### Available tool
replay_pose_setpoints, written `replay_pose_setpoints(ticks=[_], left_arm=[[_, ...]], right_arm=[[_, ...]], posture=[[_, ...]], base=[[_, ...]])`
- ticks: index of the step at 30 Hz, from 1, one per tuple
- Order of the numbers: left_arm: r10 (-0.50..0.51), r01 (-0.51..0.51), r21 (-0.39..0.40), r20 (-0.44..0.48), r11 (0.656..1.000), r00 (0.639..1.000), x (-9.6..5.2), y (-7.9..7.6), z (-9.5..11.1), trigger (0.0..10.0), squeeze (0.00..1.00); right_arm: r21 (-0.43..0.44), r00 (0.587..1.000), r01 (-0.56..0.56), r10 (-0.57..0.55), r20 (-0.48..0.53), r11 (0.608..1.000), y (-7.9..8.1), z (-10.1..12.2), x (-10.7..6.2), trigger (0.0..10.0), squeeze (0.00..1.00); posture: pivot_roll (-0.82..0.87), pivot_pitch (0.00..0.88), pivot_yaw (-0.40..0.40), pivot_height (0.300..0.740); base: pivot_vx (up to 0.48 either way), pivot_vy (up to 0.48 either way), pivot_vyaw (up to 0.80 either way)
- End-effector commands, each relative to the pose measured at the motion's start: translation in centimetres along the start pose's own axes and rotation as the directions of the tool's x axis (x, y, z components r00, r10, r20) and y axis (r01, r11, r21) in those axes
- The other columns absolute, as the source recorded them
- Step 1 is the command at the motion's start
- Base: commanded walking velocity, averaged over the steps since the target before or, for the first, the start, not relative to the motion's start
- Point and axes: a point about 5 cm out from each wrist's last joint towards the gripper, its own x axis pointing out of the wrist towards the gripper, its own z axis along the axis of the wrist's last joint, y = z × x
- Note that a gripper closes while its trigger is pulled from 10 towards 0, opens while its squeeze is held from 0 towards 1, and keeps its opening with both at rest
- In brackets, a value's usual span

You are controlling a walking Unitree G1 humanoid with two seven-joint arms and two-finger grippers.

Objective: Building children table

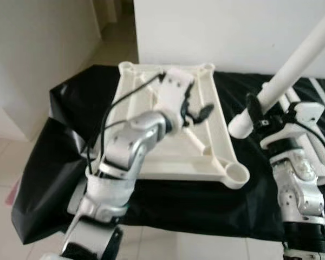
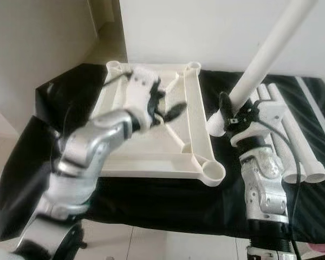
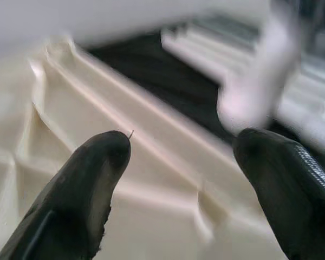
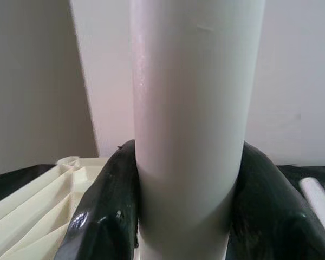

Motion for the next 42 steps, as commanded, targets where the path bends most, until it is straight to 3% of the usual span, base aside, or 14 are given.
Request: replay_pose_setpoints(ticks=[1,4,11,14,25,29,30,35,36,37,38,42], left_arm=[[-0.149,0.152,0.059,-0.058,0.987,0.987,0.1,-1.6,-1.2,10.0,0.0],[-0.167,0.183,0.082,-0.172,0.98,0.971,0.3,-2.2,-4.5,10.0,0.0],[-0.169,0.179,0.012,-0.28,0.984,0.945,0.5,-2.9,-8.0,10.0,0.0],[-0.168,0.174,-0.005,-0.302,0.985,0.939,0.5,-2.9,-8.6,10.0,0.0],[-0.136,0.179,0.064,-0.421,0.982,0.897,-0.2,-2.2,-11.4,10.0,0.0],[-0.259,0.284,-0.001,-0.414,0.959,0.873,-2.8,-2.1,-11.1,10.0,0.0],[-0.259,0.284,-0.001,-0.414,0.959,0.873,-2.8,-2.1,-11.1,10.0,0.0],[-0.367,0.402,-0.024,-0.46,0.915,0.808,-6.5,-1.3,-11.6,10.0,0.0],[-0.367,0.402,-0.024,-0.46,0.915,0.808,-6.5,-1.3,-11.6,10.0,0.0],[-0.358,0.395,-0.028,-0.486,0.918,0.797,-8.0,0.0,-11.7,10.0,0.0],[-0.347,0.38,-0.034,-0.49,0.924,0.8,-8.3,0.7,-11.6,10.0,0.0],[-0.316,0.344,-0.038,-0.498,0.938,0.807,-8.8,1.9,-11.6,10.0,0.0]], right_arm=[[-0.011,1.0,0.011,-0.011,0.029,1.0,-0.3,0.5,0.3,10.0,0.0],[-0.015,0.999,0.017,-0.016,0.037,1.0,-0.4,0.6,0.4,10.0,0.0],[-0.029,0.999,0.016,-0.015,0.045,0.999,-0.3,0.8,0.5,10.0,0.0],[-0.031,0.999,0.015,-0.014,0.045,0.999,-0.2,0.8,0.4,10.0,0.0],[-0.042,0.999,0.02,-0.018,0.05,0.999,-0.3,1.0,0.4,10.0,0.0],[-0.05,0.999,0.021,-0.018,0.048,0.999,-0.4,1.0,0.3,10.0,0.0],[-0.05,0.999,0.021,-0.018,0.048,0.999,-0.4,1.0,0.3,10.0,0.0],[-0.053,0.999,0.023,-0.021,0.043,0.998,-0.5,0.9,0.1,10.0,0.0],[-0.053,0.999,0.023,-0.021,0.043,0.998,-0.5,0.9,0.1,10.0,0.0],[-0.051,0.999,0.025,-0.023,0.04,0.998,-0.5,0.8,0.0,10.0,0.0],[-0.049,0.999,0.026,-0.024,0.039,0.998,-0.5,0.7,0.0,10.0,0.0],[-0.044,0.999,0.026,-0.024,0.038,0.999,-0.4,0.6,0.1,10.0,0.0]], posture=[[-0.02,0.035,-0.007,0.74],[-0.02,0.039,-0.006,0.74],[-0.03,0.044,-0.004,0.74],[-0.03,0.046,-0.001,0.74],[-0.03,0.052,0.01,0.74],[-0.03,0.062,0.022,0.74],[-0.03,0.062,0.022,0.74],[-0.02,0.067,0.032,0.74],[-0.02,0.067,0.032,0.74],[-0.02,0.067,0.033,0.74],[-0.02,0.067,0.033,0.74],[-0.01,0.067,0.034,0.74]], base=[[0.0,0.0,0.0],[0.0,0.0,0.0],[0.0,0.0,0.0],[0.0,0.0,0.0],[0.0,0.0,0.0],[0.0,0.0,0.0],[0.0,0.0,0.0],[0.0,0.0,0.0],[0.0,0.0,0.0],[0.0,0.0,0.0],[0.0,0.0,0.0],[0.0,0.0,0.0]])
